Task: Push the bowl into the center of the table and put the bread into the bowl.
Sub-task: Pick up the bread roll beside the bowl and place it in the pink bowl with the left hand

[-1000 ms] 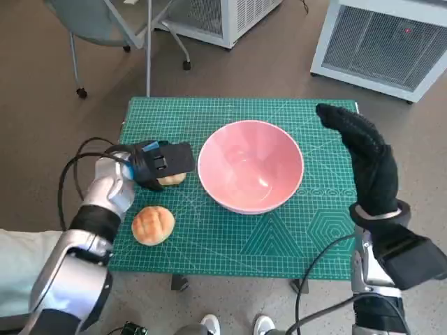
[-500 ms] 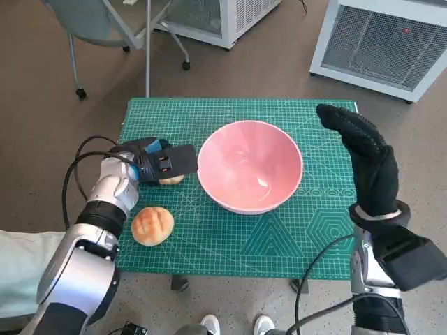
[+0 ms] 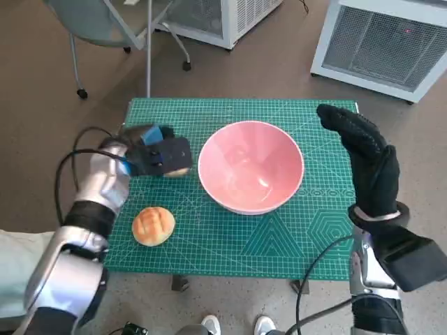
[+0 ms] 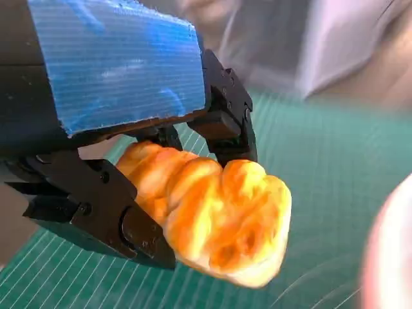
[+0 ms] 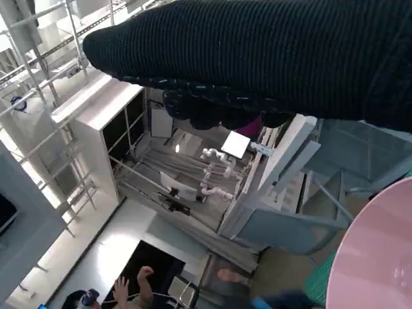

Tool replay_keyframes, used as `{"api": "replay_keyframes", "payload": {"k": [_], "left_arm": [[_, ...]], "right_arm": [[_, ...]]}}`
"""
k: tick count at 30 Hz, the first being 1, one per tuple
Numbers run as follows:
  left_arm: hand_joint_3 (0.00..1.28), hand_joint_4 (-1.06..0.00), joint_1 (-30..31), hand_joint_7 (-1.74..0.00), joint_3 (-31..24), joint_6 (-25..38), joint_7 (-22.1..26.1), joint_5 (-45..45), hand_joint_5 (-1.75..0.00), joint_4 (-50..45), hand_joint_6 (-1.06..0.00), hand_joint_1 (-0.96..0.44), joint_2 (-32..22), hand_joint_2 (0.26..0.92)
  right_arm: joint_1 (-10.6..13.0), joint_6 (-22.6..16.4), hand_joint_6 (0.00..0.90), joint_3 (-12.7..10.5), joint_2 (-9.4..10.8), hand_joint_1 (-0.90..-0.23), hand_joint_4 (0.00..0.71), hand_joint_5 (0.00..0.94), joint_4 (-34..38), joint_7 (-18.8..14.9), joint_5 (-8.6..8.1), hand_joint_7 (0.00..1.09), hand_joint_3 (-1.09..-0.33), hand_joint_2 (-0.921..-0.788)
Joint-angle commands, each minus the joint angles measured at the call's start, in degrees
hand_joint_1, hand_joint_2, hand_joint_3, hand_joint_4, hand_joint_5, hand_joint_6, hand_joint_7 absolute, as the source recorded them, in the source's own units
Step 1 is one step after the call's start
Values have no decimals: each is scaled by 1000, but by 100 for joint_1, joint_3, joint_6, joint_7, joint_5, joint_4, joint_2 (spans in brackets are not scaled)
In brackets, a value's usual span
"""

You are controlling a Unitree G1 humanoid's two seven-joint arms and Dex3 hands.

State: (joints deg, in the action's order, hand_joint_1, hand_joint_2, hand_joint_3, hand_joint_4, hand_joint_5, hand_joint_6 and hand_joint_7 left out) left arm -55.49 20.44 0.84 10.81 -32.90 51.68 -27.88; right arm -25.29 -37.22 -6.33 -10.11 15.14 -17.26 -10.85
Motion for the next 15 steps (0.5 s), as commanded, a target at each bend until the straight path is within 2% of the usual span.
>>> {"api": "replay_keyframes", "payload": {"k": [1,9,15], "left_arm": [[14,-847,529,-1117,-470,-310,-317,257,-958,-1432,-705,2,-304,894],[14,-853,1111,-1032,-954,-681,-814,328,-1025,-3106,-713,2,-288,893],[18,-838,1378,-927,-1007,-794,-910,285,-1114,-3921,-743,1,-94,890]], "right_arm": [[119,86,-1,46,38,-741,143,0,17,-59,-41,466,-755,-921],[119,70,-1,54,30,-739,143,0,51,-112,-98,466,-755,-921],[133,76,-1,75,50,-737,142,0,25,-126,-92,464,-756,-921]]}}
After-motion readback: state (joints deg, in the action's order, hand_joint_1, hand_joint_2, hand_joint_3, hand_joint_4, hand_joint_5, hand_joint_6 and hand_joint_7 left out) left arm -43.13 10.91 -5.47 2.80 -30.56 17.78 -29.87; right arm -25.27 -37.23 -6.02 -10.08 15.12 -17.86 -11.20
